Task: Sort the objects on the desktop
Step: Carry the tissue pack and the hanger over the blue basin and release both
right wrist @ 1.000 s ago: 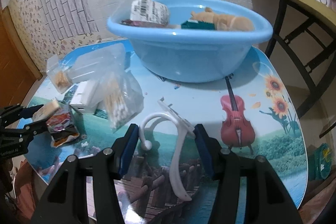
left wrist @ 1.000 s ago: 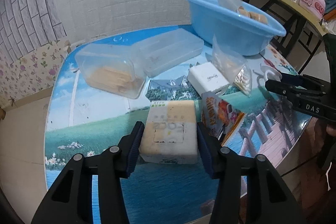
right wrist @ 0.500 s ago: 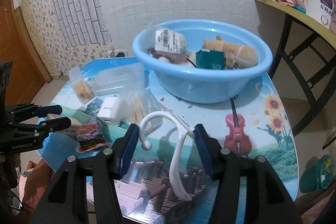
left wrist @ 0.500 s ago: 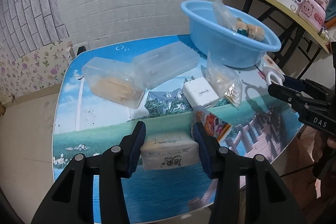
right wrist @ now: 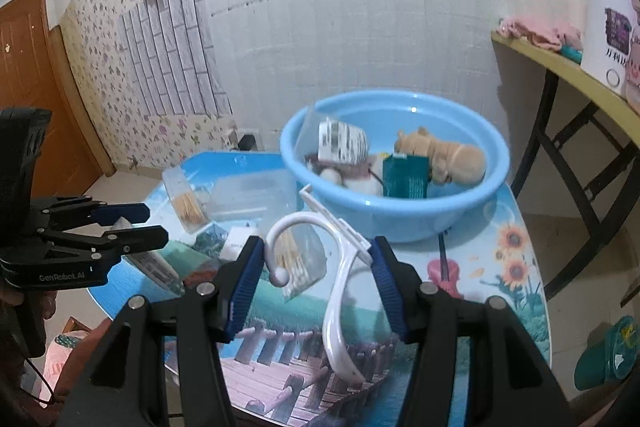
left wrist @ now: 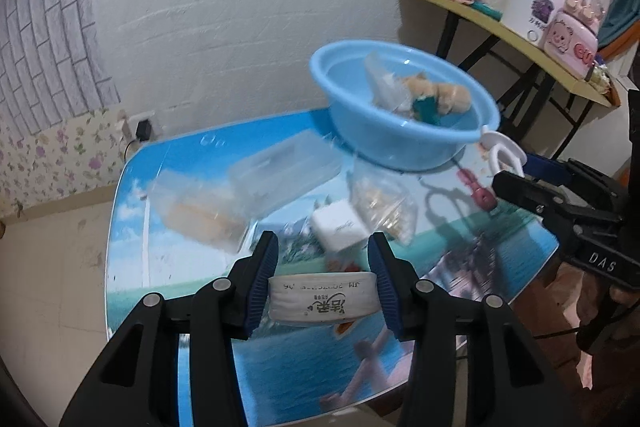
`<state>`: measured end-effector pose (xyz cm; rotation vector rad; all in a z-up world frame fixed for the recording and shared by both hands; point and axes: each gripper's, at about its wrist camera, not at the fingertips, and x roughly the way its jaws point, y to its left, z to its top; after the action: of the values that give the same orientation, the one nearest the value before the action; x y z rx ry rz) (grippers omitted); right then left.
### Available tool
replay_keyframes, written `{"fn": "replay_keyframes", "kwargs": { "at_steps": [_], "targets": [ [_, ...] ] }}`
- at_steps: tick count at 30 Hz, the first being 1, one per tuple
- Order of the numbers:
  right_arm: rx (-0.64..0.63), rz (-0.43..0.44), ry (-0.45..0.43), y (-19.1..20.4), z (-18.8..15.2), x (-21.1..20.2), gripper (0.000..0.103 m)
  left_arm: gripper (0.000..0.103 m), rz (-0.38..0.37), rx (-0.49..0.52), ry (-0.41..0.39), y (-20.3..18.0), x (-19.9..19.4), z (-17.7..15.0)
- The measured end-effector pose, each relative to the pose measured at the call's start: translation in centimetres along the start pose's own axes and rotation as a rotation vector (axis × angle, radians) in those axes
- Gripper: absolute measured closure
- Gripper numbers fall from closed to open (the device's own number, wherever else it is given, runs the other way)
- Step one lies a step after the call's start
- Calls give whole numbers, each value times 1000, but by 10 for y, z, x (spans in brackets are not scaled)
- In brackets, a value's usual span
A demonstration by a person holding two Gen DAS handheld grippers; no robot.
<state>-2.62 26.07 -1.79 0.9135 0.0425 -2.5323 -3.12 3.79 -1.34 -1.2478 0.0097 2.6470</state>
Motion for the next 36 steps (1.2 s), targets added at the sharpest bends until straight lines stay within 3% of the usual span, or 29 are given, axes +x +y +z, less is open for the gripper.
{"fn": "replay_keyframes", "kwargs": {
  "at_steps": [16, 27, 36],
  "targets": [
    [34, 3, -80, -37, 26, 3, 49, 57, -24, 73, -54, -36, 8, 57],
    [69, -22, -107, -78, 51, 34, 49, 57, -49, 142, -70, -68, 40, 116],
    [96, -43, -79, -109, 62, 66, 49, 57, -88, 197, -91, -94, 67, 165]
  ]
}}
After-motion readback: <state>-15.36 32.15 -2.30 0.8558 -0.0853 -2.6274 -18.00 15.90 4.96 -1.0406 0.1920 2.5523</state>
